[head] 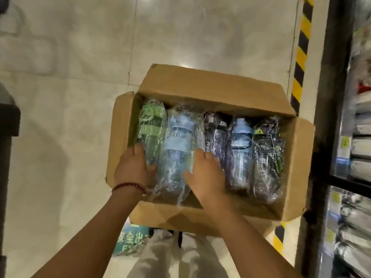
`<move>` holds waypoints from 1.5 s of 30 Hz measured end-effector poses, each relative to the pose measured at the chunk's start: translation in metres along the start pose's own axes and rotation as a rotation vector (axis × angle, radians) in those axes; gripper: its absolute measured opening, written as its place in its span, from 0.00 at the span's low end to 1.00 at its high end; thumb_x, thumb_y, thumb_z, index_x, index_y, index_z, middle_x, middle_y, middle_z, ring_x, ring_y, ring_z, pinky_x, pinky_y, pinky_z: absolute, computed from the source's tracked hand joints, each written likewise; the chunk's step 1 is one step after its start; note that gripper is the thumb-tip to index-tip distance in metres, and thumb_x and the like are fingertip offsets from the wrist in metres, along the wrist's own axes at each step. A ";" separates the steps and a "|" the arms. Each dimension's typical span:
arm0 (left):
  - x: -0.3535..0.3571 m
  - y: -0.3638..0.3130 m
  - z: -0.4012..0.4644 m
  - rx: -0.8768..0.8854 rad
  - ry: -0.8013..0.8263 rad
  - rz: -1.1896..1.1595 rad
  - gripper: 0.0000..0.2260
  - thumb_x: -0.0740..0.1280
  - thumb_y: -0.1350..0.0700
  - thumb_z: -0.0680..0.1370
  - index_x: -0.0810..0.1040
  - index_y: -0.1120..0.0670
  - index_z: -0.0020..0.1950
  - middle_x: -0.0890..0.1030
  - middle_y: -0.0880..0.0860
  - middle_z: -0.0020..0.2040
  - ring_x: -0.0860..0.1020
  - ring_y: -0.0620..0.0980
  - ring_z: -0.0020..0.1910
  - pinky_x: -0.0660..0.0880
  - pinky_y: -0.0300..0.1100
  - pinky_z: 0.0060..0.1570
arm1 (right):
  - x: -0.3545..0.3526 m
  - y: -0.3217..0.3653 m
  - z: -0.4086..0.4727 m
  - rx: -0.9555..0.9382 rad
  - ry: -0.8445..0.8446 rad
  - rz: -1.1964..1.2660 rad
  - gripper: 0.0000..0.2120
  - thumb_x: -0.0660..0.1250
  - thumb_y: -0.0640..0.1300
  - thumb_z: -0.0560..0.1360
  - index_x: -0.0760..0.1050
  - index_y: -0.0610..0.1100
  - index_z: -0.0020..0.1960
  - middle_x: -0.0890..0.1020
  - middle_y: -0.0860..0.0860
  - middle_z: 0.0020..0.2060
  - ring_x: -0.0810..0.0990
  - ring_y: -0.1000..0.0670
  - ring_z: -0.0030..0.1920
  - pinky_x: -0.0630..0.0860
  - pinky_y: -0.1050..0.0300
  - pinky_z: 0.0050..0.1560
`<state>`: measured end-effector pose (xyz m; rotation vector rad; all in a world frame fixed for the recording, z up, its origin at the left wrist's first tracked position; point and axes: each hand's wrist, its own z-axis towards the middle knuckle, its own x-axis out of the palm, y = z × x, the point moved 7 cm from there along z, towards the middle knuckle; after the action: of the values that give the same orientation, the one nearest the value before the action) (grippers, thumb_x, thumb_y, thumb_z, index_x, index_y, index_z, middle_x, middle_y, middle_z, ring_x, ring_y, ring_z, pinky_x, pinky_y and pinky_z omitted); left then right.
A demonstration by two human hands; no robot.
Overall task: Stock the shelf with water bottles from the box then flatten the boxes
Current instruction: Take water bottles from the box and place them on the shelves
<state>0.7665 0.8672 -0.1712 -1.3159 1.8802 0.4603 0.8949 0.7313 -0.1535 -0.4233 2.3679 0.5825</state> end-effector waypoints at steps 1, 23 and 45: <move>0.008 0.004 0.005 -0.025 0.003 -0.006 0.28 0.67 0.50 0.74 0.62 0.56 0.71 0.72 0.59 0.63 0.72 0.58 0.60 0.72 0.49 0.54 | 0.010 0.000 0.012 0.024 0.001 0.032 0.26 0.64 0.52 0.77 0.61 0.43 0.69 0.74 0.44 0.59 0.74 0.44 0.58 0.74 0.51 0.50; 0.063 0.020 0.024 -0.447 0.164 -0.669 0.43 0.71 0.39 0.69 0.53 0.49 0.76 0.67 0.54 0.71 0.69 0.57 0.67 0.68 0.50 0.62 | 0.083 -0.017 0.073 0.340 0.114 0.715 0.36 0.76 0.58 0.57 0.71 0.47 0.60 0.80 0.51 0.49 0.81 0.49 0.46 0.81 0.50 0.47; -0.092 -0.067 -0.100 -0.066 0.194 -0.935 0.39 0.78 0.47 0.51 0.72 0.52 0.61 0.81 0.51 0.51 0.81 0.51 0.48 0.79 0.50 0.46 | -0.086 -0.041 -0.093 0.238 -0.090 1.210 0.37 0.78 0.50 0.54 0.69 0.52 0.61 0.81 0.53 0.49 0.82 0.55 0.46 0.79 0.60 0.41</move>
<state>0.8033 0.8306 -0.0293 -2.1366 1.1814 -0.1026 0.9280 0.6619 -0.0445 1.1952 2.3506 0.7643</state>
